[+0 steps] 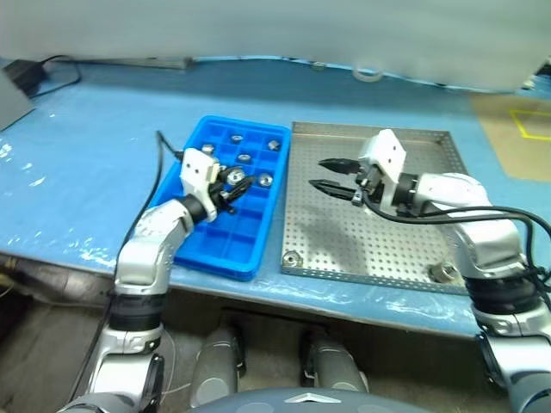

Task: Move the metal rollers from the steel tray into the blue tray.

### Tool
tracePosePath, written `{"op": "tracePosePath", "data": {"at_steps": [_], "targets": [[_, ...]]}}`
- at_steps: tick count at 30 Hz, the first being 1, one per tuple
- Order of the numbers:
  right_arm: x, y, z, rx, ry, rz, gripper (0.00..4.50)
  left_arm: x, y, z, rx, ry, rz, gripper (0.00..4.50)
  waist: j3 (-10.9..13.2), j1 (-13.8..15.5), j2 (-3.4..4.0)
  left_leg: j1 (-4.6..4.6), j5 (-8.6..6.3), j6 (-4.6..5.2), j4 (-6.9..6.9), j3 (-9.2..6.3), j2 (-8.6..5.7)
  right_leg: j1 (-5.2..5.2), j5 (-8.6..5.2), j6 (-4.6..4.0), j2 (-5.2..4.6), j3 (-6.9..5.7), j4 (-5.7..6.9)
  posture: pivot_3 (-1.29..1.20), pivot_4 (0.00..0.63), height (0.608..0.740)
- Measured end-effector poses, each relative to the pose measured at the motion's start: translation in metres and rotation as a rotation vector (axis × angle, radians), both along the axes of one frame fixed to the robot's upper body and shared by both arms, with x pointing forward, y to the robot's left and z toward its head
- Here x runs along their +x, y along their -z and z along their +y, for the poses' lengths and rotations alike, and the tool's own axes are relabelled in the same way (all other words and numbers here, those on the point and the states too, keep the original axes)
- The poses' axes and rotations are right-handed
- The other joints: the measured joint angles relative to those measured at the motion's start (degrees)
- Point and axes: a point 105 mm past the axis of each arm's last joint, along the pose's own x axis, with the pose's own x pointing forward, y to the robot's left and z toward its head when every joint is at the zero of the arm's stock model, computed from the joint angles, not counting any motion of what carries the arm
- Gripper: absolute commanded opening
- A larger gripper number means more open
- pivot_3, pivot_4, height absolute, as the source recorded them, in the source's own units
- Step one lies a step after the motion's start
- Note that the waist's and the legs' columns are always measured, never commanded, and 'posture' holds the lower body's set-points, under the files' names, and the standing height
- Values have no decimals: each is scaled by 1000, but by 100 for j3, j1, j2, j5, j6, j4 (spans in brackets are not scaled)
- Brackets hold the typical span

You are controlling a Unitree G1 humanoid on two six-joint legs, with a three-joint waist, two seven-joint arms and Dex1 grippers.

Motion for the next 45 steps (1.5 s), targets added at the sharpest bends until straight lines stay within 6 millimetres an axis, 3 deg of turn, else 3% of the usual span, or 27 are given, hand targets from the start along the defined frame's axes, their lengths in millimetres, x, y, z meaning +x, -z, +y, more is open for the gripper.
{"op": "tracePosePath", "data": {"at_steps": [4, 7, 14, 21, 29, 36, 41, 45], "targets": [[7, 5, 15, -6, -85, 16, 2018, -12, 1, 25, -2, -100, -6, 1718, 0, 315, 0, -4, -8, -10, 2, 5, -5, 2, 0, -1, -5, 3, -2, 269, 150, 740], [9, 6, 24, -12, -133, 16, 2018, -18, 7, 29, -10, -139, 10, 1718, 0, 461, 0, -3, -6, -15, 1, 3, -5, 0, 0, 0, -4, 4, 2, 287, 150, 740], [11, 12, 28, -20, -169, 28, 2018, -17, 8, 27, -19, -189, 12, 1718, 0, 548, -1, -1, 0, -25, 0, 1, -3, -5, 0, 1, -4, 4, 14, 278, 150, 740], [14, 14, 22, -49, -151, 26, 2018, -16, 19, 10, -3, -149, 56, 1718, 0, 528, -1, -4, 6, -34, -12, 2, 1, -17, 0, 1, 0, 4, 16, 246, 150, 740], [13, 22, 14, -61, -113, 42, 2018, -14, 26, 13, -1, -178, 92, 1718, 0, 521, -1, -3, 12, -43, -12, 2, 15, -23, 0, 1, 12, 5, 26, 231, 150, 740], [12, 21, 12, -52, -94, 38, 2018, -14, 30, 15, -1, -170, 126, 3968, 0, 517, -1, -2, 21, -57, -11, 4, 16, -44, -2, 0, 14, 13, 61, 196, 150, 740], [11, 22, 5, -51, -74, 48, 2018, -8, 22, 14, 3, -150, 106, 3968, 0, 521, -2, 3, 28, -68, -10, 4, 18, -45, -2, -1, 14, 13, 72, 169, 150, 740], [1, 38, -14, -118, -74, 112, 2018, -24, 5, -6, 7, 73, 75, 3968, 0, 523, -2, -2, 28, -67, -11, 7, 18, -47, -5, -5, 14, 14, 70, 147, 150, 740]]}}
